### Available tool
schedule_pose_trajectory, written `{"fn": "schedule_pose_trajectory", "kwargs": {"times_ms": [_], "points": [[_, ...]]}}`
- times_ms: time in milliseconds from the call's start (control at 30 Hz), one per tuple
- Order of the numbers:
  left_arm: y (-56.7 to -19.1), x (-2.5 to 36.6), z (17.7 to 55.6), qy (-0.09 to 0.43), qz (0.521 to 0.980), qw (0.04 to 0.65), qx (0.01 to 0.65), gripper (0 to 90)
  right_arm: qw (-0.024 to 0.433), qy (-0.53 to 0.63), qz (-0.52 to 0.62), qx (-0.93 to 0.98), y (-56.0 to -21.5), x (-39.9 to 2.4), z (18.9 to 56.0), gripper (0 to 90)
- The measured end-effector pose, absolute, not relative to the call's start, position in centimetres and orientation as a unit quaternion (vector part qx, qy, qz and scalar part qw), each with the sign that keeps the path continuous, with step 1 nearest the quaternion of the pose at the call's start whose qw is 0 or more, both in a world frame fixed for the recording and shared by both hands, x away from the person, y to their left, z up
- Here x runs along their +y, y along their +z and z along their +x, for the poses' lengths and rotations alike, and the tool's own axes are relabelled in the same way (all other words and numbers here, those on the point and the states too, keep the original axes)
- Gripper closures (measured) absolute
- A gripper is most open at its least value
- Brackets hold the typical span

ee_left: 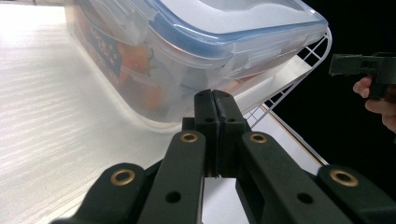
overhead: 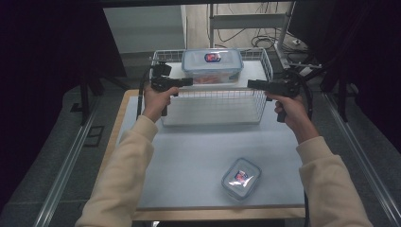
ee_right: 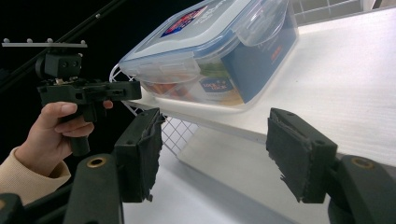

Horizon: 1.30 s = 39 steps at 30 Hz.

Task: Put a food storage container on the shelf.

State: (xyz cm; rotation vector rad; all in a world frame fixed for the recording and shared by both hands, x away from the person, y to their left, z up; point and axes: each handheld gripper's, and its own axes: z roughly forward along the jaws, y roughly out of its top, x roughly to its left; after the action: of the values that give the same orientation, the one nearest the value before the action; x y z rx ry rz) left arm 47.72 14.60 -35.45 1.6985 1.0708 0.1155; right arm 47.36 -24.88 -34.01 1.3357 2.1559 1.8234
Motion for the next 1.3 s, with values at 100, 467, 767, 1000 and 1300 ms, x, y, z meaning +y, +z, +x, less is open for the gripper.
{"fn": "schedule_pose_trajectory", "kwargs": {"times_ms": [100,467,767,1000,1300], "points": [[-35.5,14.6,47.6,0.047,0.712,0.536,0.451,89.8,0.011,0.585,0.426,0.690,-34.0,-24.9,47.3,35.6],[-35.7,16.2,43.9,0.040,0.707,0.554,0.437,89.3,0.020,0.583,0.421,0.695,-34.9,-26.0,45.7,35.0],[-38.8,17.3,39.1,0.041,0.708,0.560,0.428,87.2,0.027,0.574,0.413,0.707,-37.0,-27.0,42.5,34.5],[-41.7,17.3,36.3,0.050,0.713,0.551,0.431,76.2,0.021,0.566,0.417,0.711,-39.5,-27.9,40.8,33.6],[-43.7,17.4,33.6,0.047,0.705,0.557,0.437,39.6,-0.001,0.556,0.433,0.709,-43.3,-29.4,38.6,32.3]]}}
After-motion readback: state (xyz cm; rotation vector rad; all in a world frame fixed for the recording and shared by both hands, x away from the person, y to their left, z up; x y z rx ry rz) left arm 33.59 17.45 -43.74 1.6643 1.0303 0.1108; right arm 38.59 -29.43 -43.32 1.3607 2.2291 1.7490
